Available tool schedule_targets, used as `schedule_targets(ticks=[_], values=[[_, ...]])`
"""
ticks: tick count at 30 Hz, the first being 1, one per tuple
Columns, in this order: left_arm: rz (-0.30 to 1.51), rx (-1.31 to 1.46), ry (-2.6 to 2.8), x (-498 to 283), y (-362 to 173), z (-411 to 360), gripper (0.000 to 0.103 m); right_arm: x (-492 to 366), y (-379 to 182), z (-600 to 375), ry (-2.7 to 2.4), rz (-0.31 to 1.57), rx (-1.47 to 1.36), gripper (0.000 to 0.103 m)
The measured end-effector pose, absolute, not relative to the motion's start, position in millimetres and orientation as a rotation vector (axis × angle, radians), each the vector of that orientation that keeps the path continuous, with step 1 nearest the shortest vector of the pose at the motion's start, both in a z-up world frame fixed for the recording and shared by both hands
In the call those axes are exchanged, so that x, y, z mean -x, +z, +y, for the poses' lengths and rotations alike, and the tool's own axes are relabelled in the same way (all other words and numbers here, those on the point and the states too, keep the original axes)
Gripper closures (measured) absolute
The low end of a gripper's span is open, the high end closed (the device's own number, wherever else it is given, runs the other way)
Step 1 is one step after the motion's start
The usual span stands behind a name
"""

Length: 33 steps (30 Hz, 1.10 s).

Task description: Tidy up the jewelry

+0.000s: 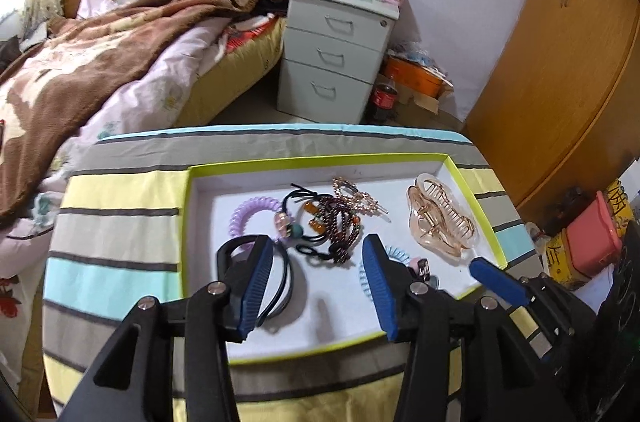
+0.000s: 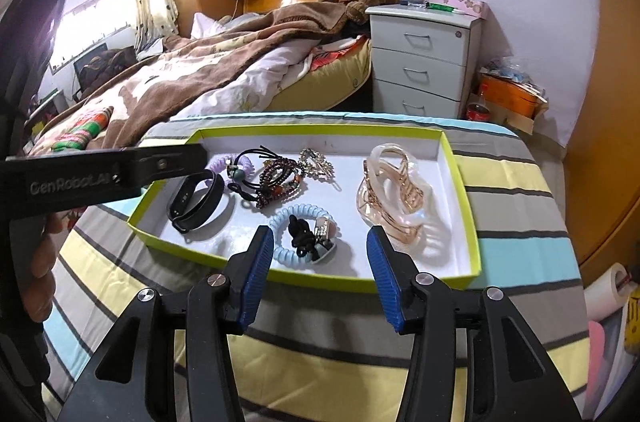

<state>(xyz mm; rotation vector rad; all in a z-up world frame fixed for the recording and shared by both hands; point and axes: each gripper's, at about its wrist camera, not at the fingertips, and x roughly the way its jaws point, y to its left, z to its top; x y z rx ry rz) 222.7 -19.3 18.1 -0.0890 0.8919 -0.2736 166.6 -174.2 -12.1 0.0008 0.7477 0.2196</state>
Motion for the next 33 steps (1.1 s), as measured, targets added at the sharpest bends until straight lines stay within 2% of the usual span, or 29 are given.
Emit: schedule_targets(ticks=[18, 33], values=[[0.864, 0.054, -0.156, -150, 11, -11, 0.052, -122, 1, -189, 0.160, 0.702, -0.051, 0.053], [0.835, 0.026, -0.038, -127, -2, -11, 0.051, -109, 2, -191, 0.143, 0.691, -0.059, 0.053]])
